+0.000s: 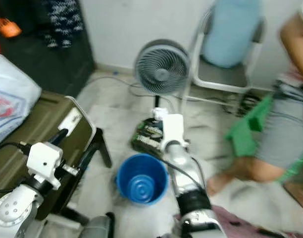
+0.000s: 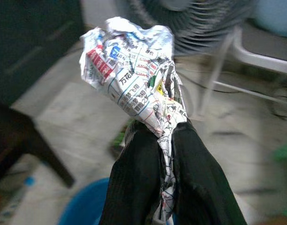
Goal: Clean up the room
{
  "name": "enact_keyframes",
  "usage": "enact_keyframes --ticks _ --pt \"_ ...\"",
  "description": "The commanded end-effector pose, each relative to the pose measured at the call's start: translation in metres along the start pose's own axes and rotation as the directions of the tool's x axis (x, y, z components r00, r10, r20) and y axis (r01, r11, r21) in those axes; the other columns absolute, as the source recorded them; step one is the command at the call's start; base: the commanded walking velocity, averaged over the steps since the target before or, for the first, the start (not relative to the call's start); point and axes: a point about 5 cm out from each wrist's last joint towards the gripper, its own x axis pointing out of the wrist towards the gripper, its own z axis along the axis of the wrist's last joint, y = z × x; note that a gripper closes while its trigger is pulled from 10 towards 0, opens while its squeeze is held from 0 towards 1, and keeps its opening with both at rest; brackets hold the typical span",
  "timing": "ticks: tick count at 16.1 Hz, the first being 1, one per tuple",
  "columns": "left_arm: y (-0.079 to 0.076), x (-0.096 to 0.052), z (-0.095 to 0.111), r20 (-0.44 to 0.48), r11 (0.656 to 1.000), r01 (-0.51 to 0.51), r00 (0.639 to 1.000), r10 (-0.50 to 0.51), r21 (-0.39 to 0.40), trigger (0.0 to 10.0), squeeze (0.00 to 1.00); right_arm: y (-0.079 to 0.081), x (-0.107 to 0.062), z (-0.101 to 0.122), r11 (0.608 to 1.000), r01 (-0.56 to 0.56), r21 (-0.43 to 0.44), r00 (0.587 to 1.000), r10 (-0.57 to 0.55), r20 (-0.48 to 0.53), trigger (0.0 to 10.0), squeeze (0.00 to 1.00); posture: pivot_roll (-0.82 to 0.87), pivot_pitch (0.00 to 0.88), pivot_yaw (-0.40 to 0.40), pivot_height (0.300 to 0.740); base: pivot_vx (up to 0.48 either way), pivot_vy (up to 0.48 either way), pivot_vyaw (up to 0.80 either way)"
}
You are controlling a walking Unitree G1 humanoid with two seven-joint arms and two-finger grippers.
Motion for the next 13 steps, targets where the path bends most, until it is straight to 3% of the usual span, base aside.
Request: enact_keyframes --ticks 1,3,5,7,13 --pt "-0.002 -0.001 0.005 0.013 1.000 0.019 1.000 -0.019 0.005 10.0 0.00 -0.007 0.001 -0.005 0.999 0.034 0.039 0.999 -0.033 -0.026 10.0 0.00 0.15 0.115 -0.044 0.740 0.000 0.000 0.00" --pt "-0.001 -0.002 0.006 0.013 1.000 0.019 1.000 -0.019 0.006 10.0 0.00 -0.006 0.002 -0.010 0.999 0.044 -0.004 0.997 -0.044 -0.064 10.0 0.00 0.15 0.124 -0.043 0.740 0.000 0.000 0.00" --pt "-0.006 -0.005 0.007 0.006 0.998 0.062 0.998 -0.063 0.009 10.0 0.00 -0.011 0.003 -0.026 0.995 0.101 0.006 0.982 -0.099 -0.162 10.0 0.00 0.17 0.137 -0.033 0.740 0.000 0.000 0.00" --pt "-0.005 -0.010 0.008 -0.007 0.998 0.067 0.998 -0.067 0.020 10.0 0.00 -0.011 0.003 -0.034 0.997 0.076 0.008 0.978 -0.073 -0.197 10.0 0.00 0.20 0.147 -0.025 0.740 0.000 0.000 0.00" --pt "-0.004 -0.035 0.014 -0.071 0.996 0.090 0.994 -0.087 0.030 10.0 0.00 0.018 0.009 -0.038 0.999 0.006 0.034 0.973 0.003 -0.232 10.0 0.00 0.28 0.221 0.014 0.740 0.000 0.000 0.00"
